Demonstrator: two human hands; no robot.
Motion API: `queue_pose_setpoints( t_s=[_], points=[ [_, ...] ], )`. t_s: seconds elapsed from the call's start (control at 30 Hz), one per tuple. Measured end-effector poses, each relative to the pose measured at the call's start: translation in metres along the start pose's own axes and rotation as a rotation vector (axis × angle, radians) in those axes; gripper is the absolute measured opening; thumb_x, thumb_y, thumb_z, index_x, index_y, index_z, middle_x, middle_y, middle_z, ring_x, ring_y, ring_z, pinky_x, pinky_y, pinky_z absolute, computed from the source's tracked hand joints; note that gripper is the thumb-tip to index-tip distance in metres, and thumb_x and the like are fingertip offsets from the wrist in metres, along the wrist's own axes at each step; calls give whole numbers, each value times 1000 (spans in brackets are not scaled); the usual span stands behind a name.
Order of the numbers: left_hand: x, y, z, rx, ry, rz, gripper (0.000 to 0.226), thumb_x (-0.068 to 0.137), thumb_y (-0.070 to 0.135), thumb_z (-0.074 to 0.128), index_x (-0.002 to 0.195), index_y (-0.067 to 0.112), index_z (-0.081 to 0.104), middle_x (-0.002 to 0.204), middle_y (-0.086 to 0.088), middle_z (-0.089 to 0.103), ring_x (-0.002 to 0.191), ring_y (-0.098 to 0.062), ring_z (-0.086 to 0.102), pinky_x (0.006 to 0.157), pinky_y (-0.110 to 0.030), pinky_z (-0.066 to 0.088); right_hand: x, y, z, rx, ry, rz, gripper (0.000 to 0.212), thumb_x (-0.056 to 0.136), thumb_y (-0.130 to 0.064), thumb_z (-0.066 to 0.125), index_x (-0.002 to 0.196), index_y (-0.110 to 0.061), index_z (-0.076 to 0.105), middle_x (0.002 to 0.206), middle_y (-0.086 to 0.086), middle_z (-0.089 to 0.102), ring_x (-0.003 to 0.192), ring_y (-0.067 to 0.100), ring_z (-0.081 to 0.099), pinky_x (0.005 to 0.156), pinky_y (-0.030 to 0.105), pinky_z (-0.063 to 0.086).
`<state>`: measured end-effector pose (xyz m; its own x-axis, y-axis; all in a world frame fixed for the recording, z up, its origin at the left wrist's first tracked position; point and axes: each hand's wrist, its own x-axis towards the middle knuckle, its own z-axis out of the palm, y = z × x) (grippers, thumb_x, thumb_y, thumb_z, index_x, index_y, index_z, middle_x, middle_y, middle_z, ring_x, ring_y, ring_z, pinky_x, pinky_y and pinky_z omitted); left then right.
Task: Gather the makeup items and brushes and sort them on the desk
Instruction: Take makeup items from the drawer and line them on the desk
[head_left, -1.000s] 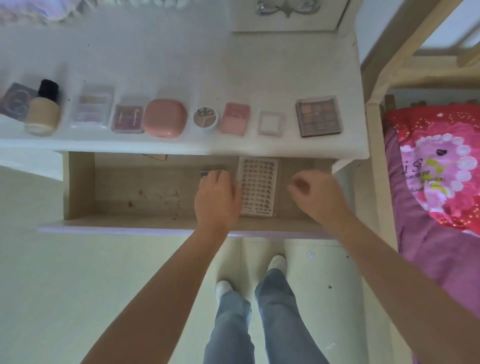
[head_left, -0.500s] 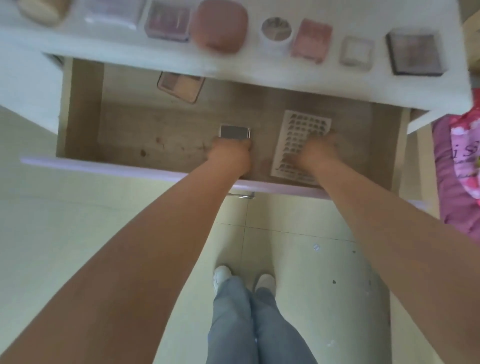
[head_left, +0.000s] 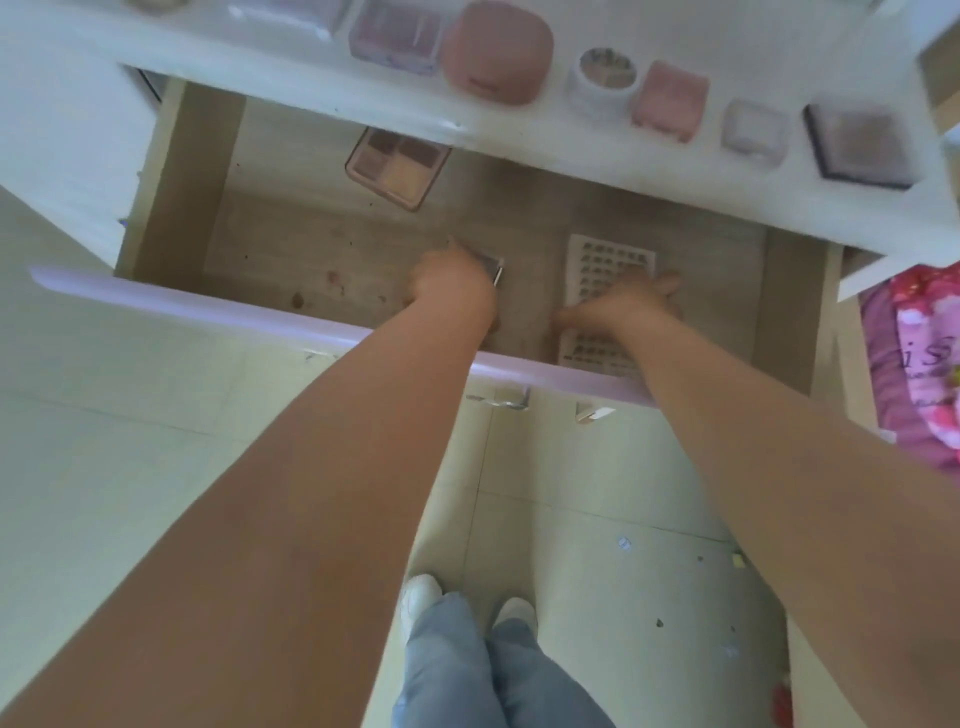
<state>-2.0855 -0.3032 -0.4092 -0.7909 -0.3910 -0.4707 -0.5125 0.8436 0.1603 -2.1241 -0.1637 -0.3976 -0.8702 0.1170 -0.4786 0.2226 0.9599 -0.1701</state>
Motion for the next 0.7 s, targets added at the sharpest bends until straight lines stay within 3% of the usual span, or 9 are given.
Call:
queue_pose_setpoints(
  t_s=[0.13, 0.2, 0.3, 0.43, 0.5, 0.57, 0.7],
  points=[
    [-20, -3, -14, -85, 24, 88, 74, 72, 31, 72, 129, 7, 32, 128, -21, 47, 120, -39, 45, 95, -41, 42, -16, -1, -24, 18, -118, -152, 100, 66, -47, 73, 141, -9, 18, 149, 22, 6, 137, 34, 19, 109, 29, 28],
    [-36, -6, -27, -89, 12, 157, 77, 71, 35, 72, 129, 7, 30, 126, -21, 47, 117, -39, 45, 93, -40, 41, -27, 0, -41, 53, -226, -183, 97, 66, -44, 74, 140, -10, 22, 149, 19, 7, 136, 31, 22, 105, 30, 32],
    [-60, -11, -54, -133, -3, 193, 72, 70, 36, 71, 125, 9, 33, 121, -19, 48, 112, -37, 46, 89, -38, 43, -46, 9, -72, 49, -336, -201, 86, 66, -43, 73, 134, -12, 30, 141, 13, 23, 124, 31, 36, 93, 34, 38],
    [-91, -4, -98, -219, 30, 244, 64, 69, 33, 70, 121, 12, 40, 115, -14, 51, 108, -33, 49, 86, -35, 42, -75, 29, -124, 161, -424, -251, 50, 71, -36, 71, 106, -17, 40, 117, 8, 40, 99, 24, 46, 76, 32, 40],
    [-100, 8, -124, -240, 59, 317, 55, 69, 31, 70, 113, 12, 42, 105, -9, 48, 99, -27, 48, 79, -31, 40, -87, 38, -156, 230, -396, -283, 45, 71, -28, 72, 102, -19, 40, 108, 3, 41, 91, 19, 48, 72, 27, 41],
    [-101, 24, -146, -218, 93, 398, 52, 68, 30, 69, 109, 13, 43, 99, -4, 44, 93, -25, 45, 75, -29, 39, -92, 45, -191, 227, -266, -336, 46, 71, -21, 74, 99, -17, 38, 97, -2, 37, 86, 16, 43, 63, 22, 36],
    [-87, 70, -184, -145, 147, 488, 53, 71, 33, 67, 114, 17, 41, 114, -5, 49, 96, -23, 48, 72, -27, 38, -68, 57, -248, 73, -20, -414, 62, 66, -20, 77, 113, -12, 38, 118, 3, 28, 106, 19, 39, 85, 27, 39]
  ],
)
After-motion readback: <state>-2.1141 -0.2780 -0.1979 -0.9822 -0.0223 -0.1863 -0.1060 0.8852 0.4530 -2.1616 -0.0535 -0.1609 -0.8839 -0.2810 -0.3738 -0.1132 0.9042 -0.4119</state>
